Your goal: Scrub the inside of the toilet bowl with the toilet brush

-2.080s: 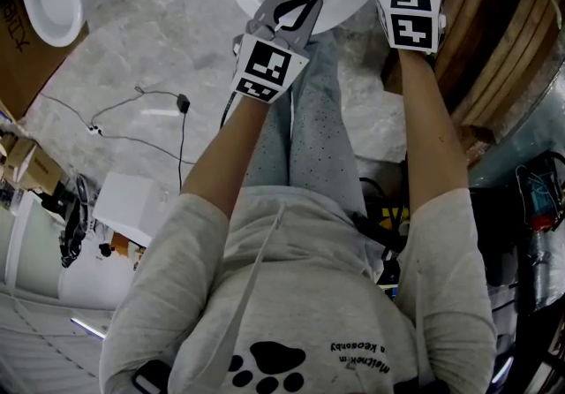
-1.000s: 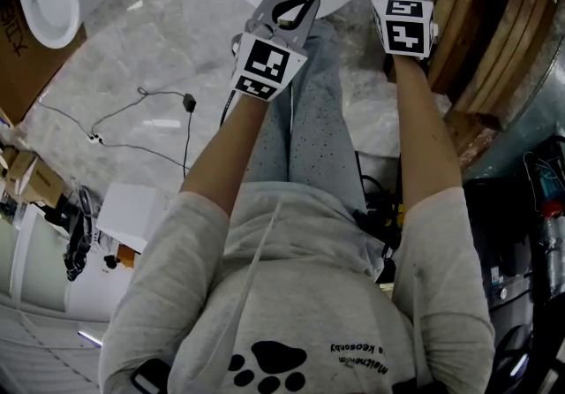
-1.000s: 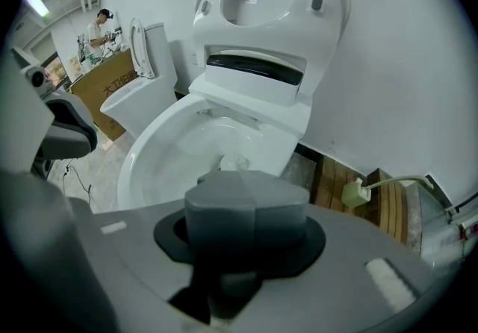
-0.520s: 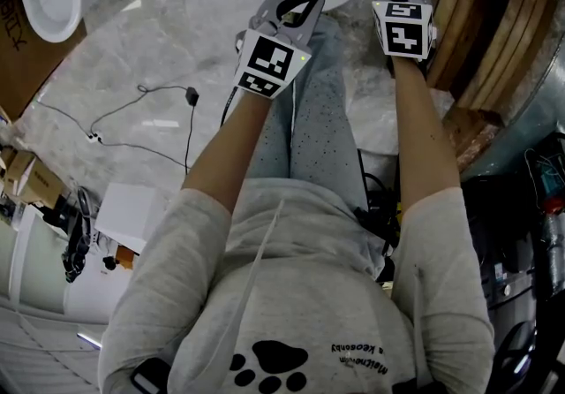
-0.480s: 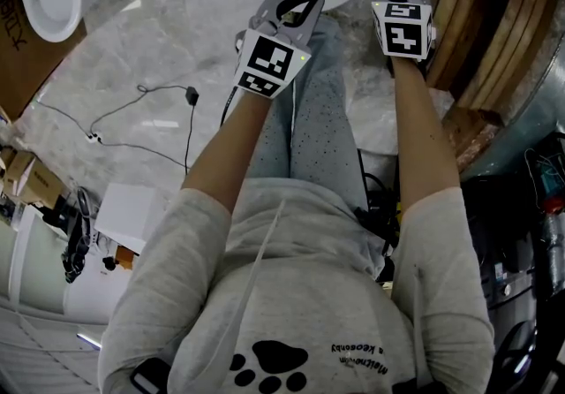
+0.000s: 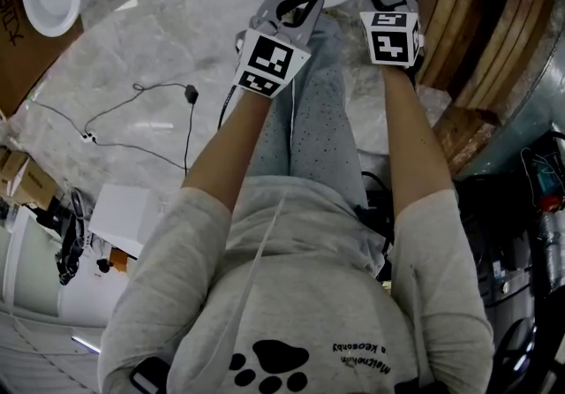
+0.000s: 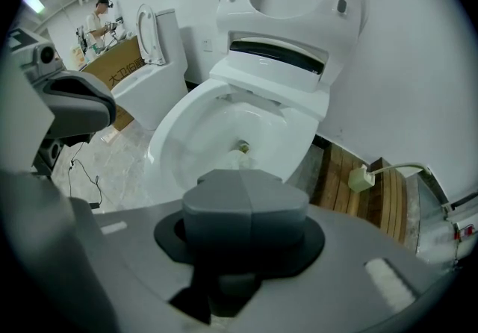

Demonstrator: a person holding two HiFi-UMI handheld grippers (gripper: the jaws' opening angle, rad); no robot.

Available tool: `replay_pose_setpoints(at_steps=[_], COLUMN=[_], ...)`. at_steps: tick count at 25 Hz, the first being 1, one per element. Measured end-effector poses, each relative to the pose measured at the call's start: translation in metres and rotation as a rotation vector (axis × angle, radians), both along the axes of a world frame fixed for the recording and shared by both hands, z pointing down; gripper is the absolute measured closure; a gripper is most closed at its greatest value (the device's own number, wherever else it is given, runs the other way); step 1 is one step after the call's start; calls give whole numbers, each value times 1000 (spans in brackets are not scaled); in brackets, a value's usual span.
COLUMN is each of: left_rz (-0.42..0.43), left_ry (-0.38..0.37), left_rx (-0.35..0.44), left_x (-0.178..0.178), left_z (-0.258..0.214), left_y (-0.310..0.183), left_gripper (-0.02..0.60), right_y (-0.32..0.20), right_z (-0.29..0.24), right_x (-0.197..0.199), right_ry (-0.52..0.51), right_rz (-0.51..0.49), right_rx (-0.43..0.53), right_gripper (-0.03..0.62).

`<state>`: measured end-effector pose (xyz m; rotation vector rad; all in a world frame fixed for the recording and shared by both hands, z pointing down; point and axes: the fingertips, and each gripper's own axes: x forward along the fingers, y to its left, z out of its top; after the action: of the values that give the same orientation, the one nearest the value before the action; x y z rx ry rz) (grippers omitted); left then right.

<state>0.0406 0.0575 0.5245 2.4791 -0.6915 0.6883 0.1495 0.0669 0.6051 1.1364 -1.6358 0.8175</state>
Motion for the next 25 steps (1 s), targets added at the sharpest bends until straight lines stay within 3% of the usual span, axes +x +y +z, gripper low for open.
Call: replay_pose_setpoints(at_steps=[25], left_rz=[-115], left_ry=[-5], left_rx=[-29], left_x=[-35], left_z=[7], left_y=[-4], left_gripper=[580], right_y=[15], right_z=[3], right_x=[-54], right_ry=[-47], right_rz=[51], right_rx=[-60], right_gripper=[442])
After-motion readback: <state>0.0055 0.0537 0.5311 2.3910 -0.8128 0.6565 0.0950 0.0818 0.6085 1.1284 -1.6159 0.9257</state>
